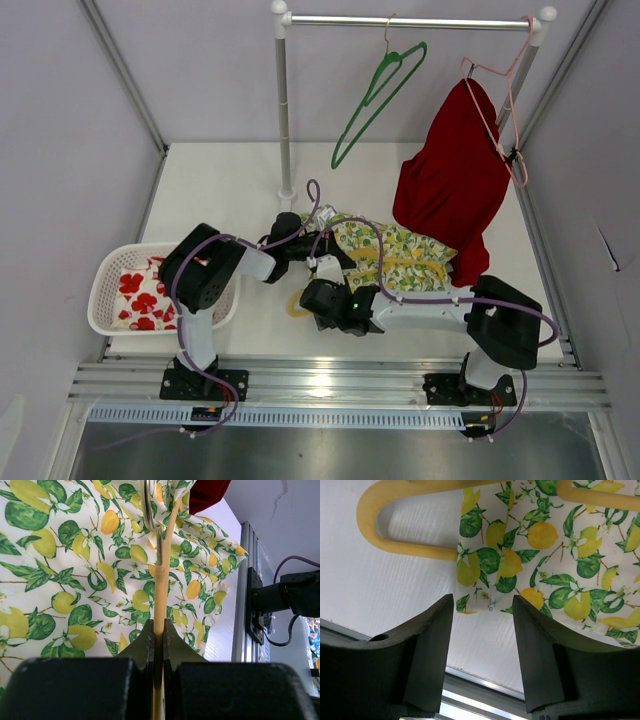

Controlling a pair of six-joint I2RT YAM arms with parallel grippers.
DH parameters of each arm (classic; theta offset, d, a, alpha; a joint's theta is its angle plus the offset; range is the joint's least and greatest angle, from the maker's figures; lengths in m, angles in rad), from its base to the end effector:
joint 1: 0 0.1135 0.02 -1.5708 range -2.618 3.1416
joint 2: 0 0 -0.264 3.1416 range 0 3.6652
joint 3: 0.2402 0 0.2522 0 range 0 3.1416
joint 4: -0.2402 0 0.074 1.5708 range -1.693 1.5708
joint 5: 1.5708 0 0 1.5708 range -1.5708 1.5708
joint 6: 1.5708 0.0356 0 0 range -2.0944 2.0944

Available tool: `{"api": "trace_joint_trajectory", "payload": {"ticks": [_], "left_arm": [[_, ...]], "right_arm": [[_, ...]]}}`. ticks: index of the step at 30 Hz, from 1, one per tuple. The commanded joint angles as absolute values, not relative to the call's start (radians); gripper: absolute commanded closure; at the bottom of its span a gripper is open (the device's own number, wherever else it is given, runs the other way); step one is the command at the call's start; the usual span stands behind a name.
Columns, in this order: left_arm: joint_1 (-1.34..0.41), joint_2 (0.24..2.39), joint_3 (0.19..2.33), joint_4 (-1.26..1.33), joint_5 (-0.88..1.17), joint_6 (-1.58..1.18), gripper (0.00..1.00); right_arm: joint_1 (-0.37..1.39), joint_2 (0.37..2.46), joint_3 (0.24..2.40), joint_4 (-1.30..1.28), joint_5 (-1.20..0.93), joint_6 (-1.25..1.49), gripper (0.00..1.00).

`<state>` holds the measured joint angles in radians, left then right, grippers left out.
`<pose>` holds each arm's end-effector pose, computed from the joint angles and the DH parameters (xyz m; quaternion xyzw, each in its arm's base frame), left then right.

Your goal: Place the skirt on the hanger

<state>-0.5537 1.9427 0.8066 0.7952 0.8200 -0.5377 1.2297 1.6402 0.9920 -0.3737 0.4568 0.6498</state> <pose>0.2977 -0.2147 0.1297 0.2360 0.7472 -0.5529 0.2833 0.1235 0.3011 0.1864 -0.2092 0.9160 0.0846 0.3317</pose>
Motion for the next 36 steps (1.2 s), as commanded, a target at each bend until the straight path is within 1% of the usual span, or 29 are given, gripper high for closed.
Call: {"api": "trace_joint_trajectory", "payload": {"ticks": [1,4,5,6,13,15,16,17,19,20,23,36], "left_arm": [[-0.546,1.905,0.827,0.746,0.819,-0.476,1.0],[-0.546,1.905,0.825,0.746,0.819,-0.476,1.0],[-0.546,1.904,0.827,0.744,0.816,-0.476,1.0],[-0.546,1.904,0.827,0.742,0.816,-0.476,1.0],[-0.546,1.904,0.842,0.726,0.816,-0.471,1.0],[-0.546,1.902,0.844,0.719,0.815,-0.468,1.0],[-0.545,1.902,0.842,0.716,0.813,-0.466,1.0],[-0.546,1.902,0.847,0.713,0.815,-0.466,1.0],[-0.545,1.901,0.848,0.71,0.813,-0.465,1.0],[-0.546,1.901,0.848,0.709,0.813,-0.462,1.0],[-0.545,1.902,0.864,0.696,0.808,-0.454,1.0],[-0.534,1.921,0.971,0.569,0.805,-0.393,1.0]], "right_arm": [[1.25,1.673,1.045,-0.351,0.506,0.641,0.45],[1.259,1.693,1.04,-0.342,0.505,0.641,0.47],[1.261,1.703,1.042,-0.341,0.503,0.643,0.52],[1.262,1.706,1.043,-0.338,0.505,0.64,0.54],[1.275,1.75,1.069,-0.364,0.511,0.627,0.56],[1.275,1.752,1.066,-0.357,0.508,0.629,0.62],[1.275,1.752,1.066,-0.357,0.508,0.63,0.69],[1.279,1.752,1.068,-0.362,0.511,0.63,0.81],[1.281,1.75,1.078,-0.373,0.514,0.63,0.88],[1.282,1.749,1.084,-0.382,0.514,0.624,0.94],[1.301,1.738,1.123,-0.411,0.506,0.618,1.0],[1.456,1.741,1.226,-0.492,0.419,0.658,1.0]]}}
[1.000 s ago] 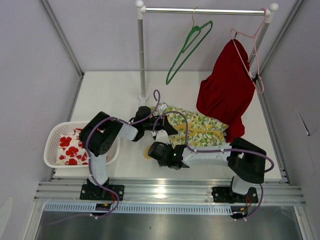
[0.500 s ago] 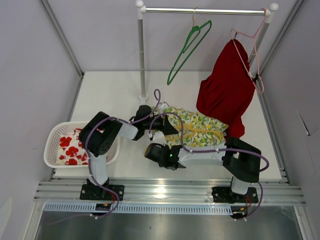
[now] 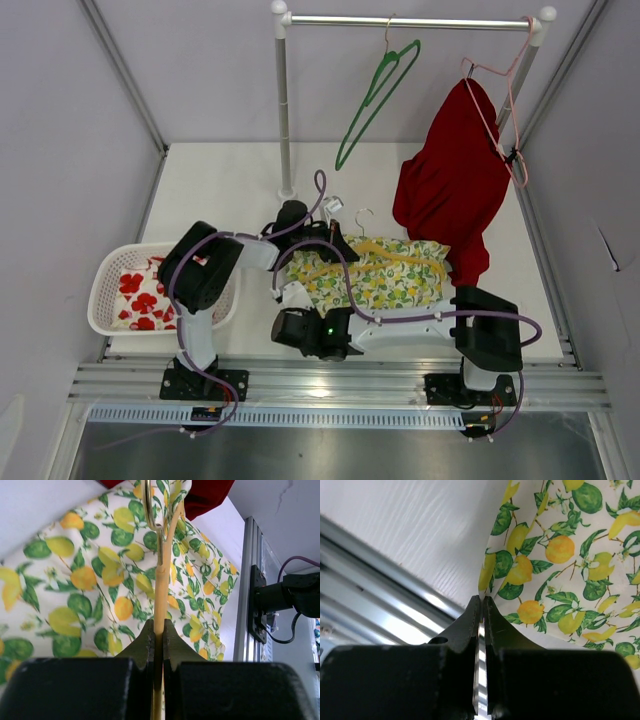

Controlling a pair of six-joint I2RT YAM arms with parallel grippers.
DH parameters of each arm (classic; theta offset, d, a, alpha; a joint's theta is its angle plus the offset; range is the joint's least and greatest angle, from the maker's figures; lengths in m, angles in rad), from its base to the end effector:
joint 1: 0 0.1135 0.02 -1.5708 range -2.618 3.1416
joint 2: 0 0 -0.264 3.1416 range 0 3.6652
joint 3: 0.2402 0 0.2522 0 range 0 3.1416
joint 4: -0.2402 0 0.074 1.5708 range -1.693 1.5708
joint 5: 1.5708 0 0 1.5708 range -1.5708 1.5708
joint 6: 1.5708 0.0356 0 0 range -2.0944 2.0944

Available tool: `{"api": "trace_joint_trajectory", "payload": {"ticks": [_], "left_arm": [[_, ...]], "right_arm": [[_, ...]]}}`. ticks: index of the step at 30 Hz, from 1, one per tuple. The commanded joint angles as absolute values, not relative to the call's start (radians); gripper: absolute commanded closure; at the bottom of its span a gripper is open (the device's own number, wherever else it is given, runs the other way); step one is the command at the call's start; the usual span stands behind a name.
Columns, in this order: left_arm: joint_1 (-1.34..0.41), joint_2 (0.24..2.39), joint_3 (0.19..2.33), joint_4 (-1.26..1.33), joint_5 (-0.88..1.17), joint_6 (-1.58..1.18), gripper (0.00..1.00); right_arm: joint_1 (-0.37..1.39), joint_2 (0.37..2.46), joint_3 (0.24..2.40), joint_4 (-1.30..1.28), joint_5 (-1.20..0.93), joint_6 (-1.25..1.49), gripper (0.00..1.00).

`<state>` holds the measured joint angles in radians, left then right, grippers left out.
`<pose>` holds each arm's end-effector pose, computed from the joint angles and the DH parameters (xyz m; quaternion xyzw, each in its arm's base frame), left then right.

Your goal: Place the skirt on the hanger

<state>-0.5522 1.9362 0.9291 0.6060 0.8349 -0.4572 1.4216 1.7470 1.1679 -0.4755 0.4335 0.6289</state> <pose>0.3148 -0.2250 0.1468 0.2598 0.7507 -0.5399 0.2783 0.0678 0.3504 0.1971 -0.3139 0.8922 0.1052 0.3071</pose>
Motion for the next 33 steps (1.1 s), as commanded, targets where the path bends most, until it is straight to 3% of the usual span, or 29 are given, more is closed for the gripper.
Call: {"api": "trace_joint_trajectory", "payload": {"ticks": [1,18,33], "left_arm": [[-0.531,1.922,0.973,0.565,0.805,-0.388,1.0],[-0.5,1.907,0.965,0.569,0.821,-0.409,1.0],[-0.505,1.711,0.878,0.624,0.842,-0.434,1.0]], "right_arm": [[1.463,1.74,1.227,-0.497,0.416,0.66,1.0],[1.548,1.729,1.266,-0.531,0.385,0.638,1.0],[1.574,1.623,1.135,-0.508,0.373,0.643,1.0]]}}
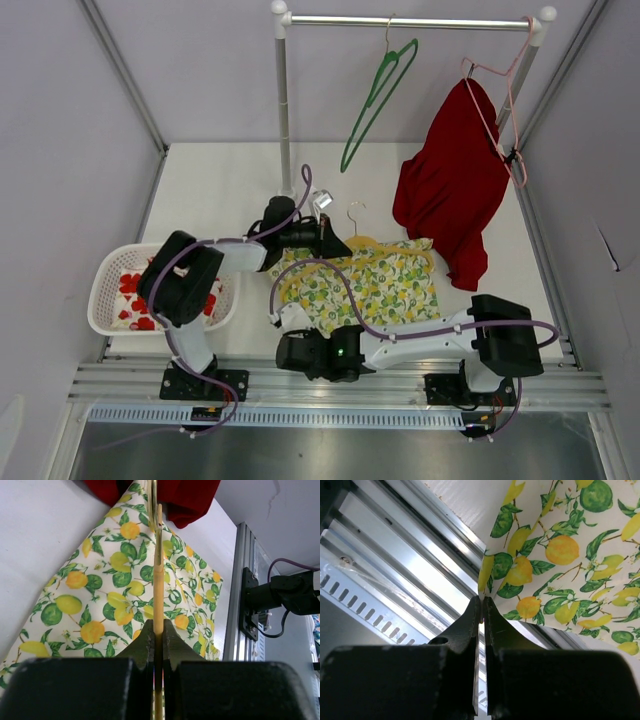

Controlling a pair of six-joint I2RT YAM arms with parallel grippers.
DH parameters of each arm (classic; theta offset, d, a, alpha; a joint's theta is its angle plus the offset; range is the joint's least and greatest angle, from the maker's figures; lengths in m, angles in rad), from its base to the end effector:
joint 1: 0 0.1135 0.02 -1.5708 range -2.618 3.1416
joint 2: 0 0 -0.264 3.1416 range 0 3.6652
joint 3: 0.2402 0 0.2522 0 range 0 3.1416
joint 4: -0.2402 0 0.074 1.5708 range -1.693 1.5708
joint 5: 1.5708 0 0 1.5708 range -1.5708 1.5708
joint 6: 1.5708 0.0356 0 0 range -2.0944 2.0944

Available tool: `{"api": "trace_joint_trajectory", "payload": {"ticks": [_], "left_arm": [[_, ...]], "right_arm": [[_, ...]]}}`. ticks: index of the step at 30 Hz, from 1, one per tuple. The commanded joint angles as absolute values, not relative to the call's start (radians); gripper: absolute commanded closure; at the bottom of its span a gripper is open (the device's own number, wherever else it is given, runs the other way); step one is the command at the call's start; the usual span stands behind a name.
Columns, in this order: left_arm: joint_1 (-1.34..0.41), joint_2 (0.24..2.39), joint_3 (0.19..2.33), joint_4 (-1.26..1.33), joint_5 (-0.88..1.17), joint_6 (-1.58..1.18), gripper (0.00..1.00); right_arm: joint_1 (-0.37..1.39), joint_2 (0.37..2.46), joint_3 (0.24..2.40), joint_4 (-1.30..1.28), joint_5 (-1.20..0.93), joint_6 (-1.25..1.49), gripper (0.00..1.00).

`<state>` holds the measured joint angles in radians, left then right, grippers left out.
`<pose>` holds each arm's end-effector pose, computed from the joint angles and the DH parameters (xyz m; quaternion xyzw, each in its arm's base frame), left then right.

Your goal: Place the skirt on the hanger

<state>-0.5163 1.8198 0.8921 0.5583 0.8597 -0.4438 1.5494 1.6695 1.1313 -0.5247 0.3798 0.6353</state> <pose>0.3090 -0.2064 0.1742 0.2626 0.7409 -0.5422 0.2970 0.0205 0.3388 0.2086 -0.3769 0.8739 0.1349 0.2758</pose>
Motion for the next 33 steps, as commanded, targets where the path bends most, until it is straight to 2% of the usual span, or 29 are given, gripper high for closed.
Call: {"api": "trace_joint_trajectory", "payload": {"ticks": [1,8,27,33], "left_arm": [[-0.505,1.694,0.874,0.621,0.838,-0.433,1.0],[-0.511,1.539,0.824,0.601,0.779,-0.411,1.0],[-0.512,1.264,0.945,0.27,0.615,-0.302,1.0],[-0.512,1.132,0.922,0.183,0.534,-0.278,1.0]], "right_arm": [[1.575,1.618,1.134,-0.502,0.373,0.643,1.0],[1.598,1.624,1.201,-0.505,0.382,0.612,1.0],[1.614,1.614,1.183,-0.46,0.371,0.575,1.0],[1.605,1.592,1.183,-0.433,0.388,0.551,0.99]]}}
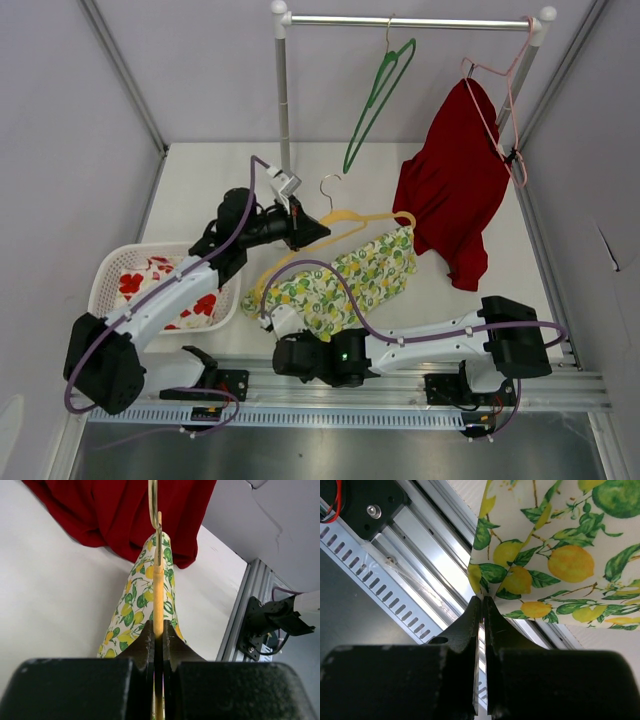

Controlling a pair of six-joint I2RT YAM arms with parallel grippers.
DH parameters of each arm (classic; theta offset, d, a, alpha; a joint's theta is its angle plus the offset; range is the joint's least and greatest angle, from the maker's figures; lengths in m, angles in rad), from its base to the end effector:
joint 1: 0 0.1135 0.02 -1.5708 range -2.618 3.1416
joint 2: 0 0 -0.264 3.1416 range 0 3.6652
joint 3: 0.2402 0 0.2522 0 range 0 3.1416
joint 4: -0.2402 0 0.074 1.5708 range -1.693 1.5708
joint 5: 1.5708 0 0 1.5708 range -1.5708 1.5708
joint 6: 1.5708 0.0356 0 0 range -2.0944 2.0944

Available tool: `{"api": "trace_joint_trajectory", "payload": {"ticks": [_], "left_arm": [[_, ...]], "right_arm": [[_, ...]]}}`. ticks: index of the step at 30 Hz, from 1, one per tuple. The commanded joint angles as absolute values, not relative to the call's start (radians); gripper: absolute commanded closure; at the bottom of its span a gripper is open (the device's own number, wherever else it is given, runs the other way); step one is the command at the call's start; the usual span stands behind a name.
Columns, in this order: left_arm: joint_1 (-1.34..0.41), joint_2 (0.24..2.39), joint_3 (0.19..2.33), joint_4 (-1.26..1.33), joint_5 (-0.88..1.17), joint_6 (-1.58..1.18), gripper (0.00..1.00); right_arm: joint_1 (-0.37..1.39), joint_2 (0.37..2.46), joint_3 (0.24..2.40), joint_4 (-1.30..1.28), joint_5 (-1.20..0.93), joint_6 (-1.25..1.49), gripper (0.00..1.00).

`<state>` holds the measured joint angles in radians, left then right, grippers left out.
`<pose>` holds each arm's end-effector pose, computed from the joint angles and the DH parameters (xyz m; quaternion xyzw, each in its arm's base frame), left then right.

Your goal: Place the skirt on the hanger

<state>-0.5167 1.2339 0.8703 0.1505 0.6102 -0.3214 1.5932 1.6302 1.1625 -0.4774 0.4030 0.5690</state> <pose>0.2367 -0.1580 0.3098 0.2601 0.7204 -0.4573 0.4520 0.0063 0.3441 0.2336 -0.4031 0.8428 0.1765 0.3099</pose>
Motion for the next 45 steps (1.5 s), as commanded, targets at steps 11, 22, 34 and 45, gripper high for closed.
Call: {"api": "trace_joint_trajectory", "payload": {"ticks": [11,22,34,45], "left_arm": [[-0.515,1.014,0.948,0.061,0.434,-0.261,1.0],[-0.555,0.965,0.972,-0.044,0.246,-0.242,1.0],[-0.607,1.015,1.115,-0.204,0.006,-0.21,1.0],[-0.607,1.178,1.343,-0.282,-0.149,-0.166,1.0]], "right_arm": [[1.571,1.563,1.186,-0.405,0.408,0.525,0.56],[1.385,1.208,1.241,-0.523,0.491,0.508,0.18],[1.059,0.807,1.238,-0.664,0.531,0.58,0.17],[1.023,0.756,1.258,-0.698,0.532,0.578,0.17]]}}
